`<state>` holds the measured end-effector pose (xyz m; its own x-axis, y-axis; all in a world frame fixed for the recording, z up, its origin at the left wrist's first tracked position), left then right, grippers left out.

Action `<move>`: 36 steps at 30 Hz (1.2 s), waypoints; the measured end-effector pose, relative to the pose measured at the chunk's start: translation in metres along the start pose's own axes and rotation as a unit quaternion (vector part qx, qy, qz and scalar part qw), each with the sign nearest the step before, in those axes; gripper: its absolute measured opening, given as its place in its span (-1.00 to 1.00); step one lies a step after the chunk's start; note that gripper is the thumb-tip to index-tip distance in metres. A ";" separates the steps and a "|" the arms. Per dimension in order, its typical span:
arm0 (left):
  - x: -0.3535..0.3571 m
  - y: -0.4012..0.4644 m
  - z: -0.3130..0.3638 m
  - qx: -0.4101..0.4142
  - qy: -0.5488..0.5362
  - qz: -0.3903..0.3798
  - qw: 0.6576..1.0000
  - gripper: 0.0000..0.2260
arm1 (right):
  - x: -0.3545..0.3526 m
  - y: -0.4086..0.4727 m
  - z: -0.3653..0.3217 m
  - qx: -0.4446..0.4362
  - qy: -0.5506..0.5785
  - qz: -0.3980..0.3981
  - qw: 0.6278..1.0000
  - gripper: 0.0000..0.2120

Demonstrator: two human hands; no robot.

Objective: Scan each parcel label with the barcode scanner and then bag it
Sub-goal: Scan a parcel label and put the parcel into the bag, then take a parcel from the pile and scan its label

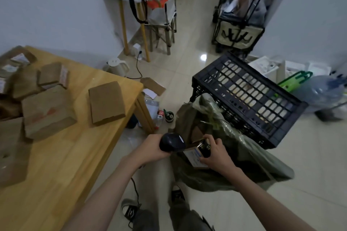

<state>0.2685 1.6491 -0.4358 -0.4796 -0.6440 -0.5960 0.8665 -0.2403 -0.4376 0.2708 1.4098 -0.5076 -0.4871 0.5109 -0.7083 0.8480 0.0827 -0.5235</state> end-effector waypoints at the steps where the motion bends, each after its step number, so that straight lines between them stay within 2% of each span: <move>1: 0.002 0.004 0.002 0.003 0.002 0.001 1.000 -0.84 | -0.001 0.003 0.005 0.004 -0.004 -0.002 1.000 -0.26; 9: 0.009 0.030 0.020 0.011 0.008 -0.008 1.000 -0.85 | -0.004 0.017 0.022 0.037 -0.085 -0.047 0.995 -0.20; 13: 0.006 0.029 0.031 0.029 -0.003 -0.011 1.000 -0.88 | -0.013 0.015 0.005 0.025 -0.106 -0.064 0.992 -0.39; 16: -0.009 0.023 0.036 0.030 -0.004 -0.005 1.000 -0.82 | -0.029 0.015 -0.022 -0.005 -0.105 -0.078 0.991 -0.51; 21: -0.067 0.005 0.033 0.015 -0.008 0.050 0.999 -0.83 | -0.070 0.019 -0.108 -0.092 -0.105 -0.054 0.989 -0.59; 27: -0.159 -0.049 0.017 -0.012 0.004 0.176 0.984 -0.83 | -0.100 0.016 -0.236 -0.165 -0.110 -0.040 0.979 -0.54; 31: -0.210 -0.100 -0.010 -0.038 -0.011 0.257 0.966 -0.83 | -0.098 -0.001 -0.318 -0.228 -0.141 -0.041 0.963 -0.57; 36: -0.251 -0.173 -0.054 -0.079 -0.053 0.306 0.947 -0.85 | -0.065 -0.022 -0.407 -0.297 -0.187 -0.036 0.936 -0.56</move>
<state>0.2317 1.8918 -0.2468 0.1305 -0.6990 -0.7031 0.9419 0.3087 -0.1321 0.3693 1.7225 -0.2576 -0.4914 0.1592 -0.8563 0.7230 0.6227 -0.2992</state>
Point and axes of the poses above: each hand's wrist, its own y-axis towards the middle knuckle, its own x-axis out of the palm, z = x × y, the point moved 7 cm from there along y, towards the middle knuckle, and after that the axes turned 3 degrees about x, right-handed, at the moved point
